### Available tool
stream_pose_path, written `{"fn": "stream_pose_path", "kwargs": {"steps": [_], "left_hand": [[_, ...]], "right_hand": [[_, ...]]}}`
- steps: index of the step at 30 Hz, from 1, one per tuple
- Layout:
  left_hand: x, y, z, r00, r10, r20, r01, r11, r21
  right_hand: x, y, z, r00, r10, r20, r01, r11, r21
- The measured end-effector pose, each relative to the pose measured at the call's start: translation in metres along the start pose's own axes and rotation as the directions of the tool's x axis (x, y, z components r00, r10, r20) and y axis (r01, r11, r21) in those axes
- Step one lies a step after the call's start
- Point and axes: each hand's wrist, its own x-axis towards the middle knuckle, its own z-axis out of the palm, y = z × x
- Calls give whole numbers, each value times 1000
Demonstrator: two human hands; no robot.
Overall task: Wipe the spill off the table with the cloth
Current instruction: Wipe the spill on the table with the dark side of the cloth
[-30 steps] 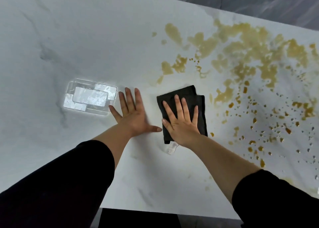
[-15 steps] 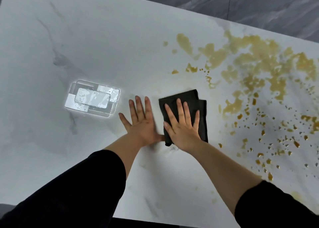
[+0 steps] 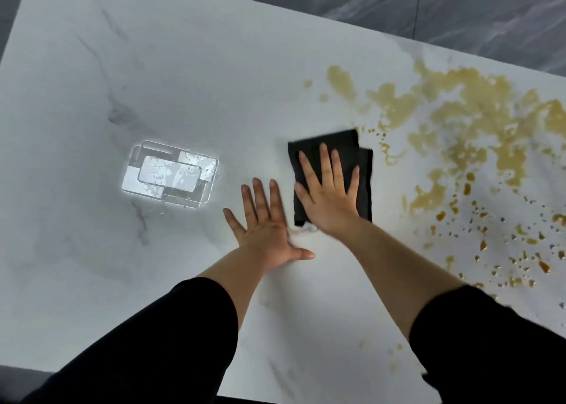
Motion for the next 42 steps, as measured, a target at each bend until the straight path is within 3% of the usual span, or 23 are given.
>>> {"fn": "stream_pose_path", "kwargs": {"steps": [5, 15, 18, 23, 28, 34, 42], "left_hand": [[0, -1, -1, 1000, 3, 21, -3, 1000, -6], [3, -3, 3, 1000, 18, 9, -18, 1000, -11], [4, -4, 4, 1000, 24, 5, -24, 1000, -18], [3, -4, 2, 1000, 22, 9, -22, 1000, -22], [3, -3, 2, 1000, 20, 12, -20, 999, -27], [4, -5, 4, 1000, 29, 11, -28, 999, -31], [2, -3, 0, 1000, 7, 30, -7, 1000, -12]], "right_hand": [[-13, 7, 6, 997, -18, 70, 20, 1000, -16], [146, -22, -74, 999, 24, 22, -24, 1000, 4], [128, -25, -66, 1000, 0, 5, 0, 1000, -23], [65, -21, -33, 983, -173, 59, 179, 979, -94], [92, -35, -44, 976, -203, 73, 211, 969, -131], [153, -87, -64, 978, -206, 31, 208, 971, -121], [61, -14, -30, 994, -105, -34, 102, 992, -75]]}}
